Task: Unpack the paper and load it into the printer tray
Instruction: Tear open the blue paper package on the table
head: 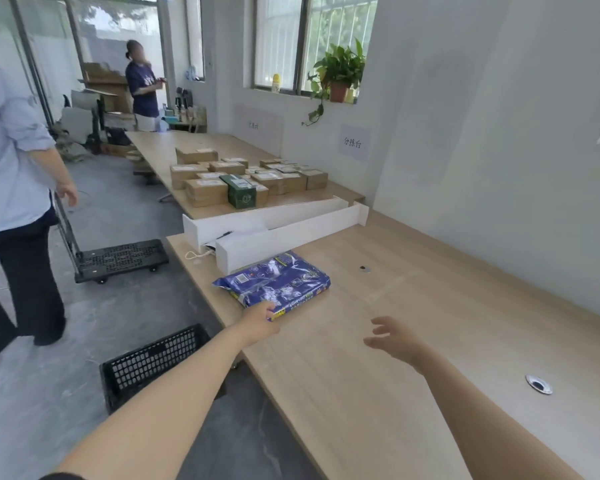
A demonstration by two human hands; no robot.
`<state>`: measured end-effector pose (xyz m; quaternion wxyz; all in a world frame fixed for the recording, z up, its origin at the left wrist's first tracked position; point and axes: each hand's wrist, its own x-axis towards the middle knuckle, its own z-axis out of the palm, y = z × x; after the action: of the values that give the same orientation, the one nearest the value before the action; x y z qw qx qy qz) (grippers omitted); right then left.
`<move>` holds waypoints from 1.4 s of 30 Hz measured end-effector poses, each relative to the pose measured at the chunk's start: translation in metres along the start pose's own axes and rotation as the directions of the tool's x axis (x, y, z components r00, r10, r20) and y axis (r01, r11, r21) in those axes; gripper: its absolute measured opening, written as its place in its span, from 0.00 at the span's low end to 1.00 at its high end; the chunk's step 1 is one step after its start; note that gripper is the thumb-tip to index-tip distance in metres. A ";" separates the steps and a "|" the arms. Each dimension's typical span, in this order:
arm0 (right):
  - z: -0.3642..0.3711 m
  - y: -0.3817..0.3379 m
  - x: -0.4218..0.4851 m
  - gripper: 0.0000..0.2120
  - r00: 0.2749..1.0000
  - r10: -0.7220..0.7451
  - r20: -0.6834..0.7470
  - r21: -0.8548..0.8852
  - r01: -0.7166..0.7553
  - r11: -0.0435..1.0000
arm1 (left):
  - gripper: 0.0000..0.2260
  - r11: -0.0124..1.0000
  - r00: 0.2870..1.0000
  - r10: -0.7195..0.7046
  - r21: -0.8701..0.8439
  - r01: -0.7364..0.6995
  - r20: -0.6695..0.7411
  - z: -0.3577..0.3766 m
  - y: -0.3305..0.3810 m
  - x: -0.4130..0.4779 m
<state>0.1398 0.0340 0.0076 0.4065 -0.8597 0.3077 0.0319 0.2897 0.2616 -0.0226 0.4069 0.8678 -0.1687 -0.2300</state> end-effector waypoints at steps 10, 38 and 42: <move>0.056 -0.056 0.069 0.24 0.998 -0.026 0.064 -0.050 0.029 0.998 | 0.25 0.998 0.996 -0.055 -0.044 0.052 -0.065 -0.053 -0.054 0.045; 0.125 -0.114 0.340 0.22 0.976 0.184 0.114 -0.107 -0.172 0.979 | 0.23 0.980 0.966 -0.065 0.198 0.014 0.251 -0.090 -0.096 0.344; 0.133 -0.116 0.362 0.21 0.967 0.244 0.068 -0.081 -0.239 0.968 | 0.23 0.971 0.936 -0.041 0.236 -0.045 0.350 -0.085 -0.092 0.385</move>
<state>0.5228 0.0029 -0.1130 0.3797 -0.8281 0.3929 0.1254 0.6669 0.1869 -0.1480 0.2625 0.8551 -0.2663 -0.3592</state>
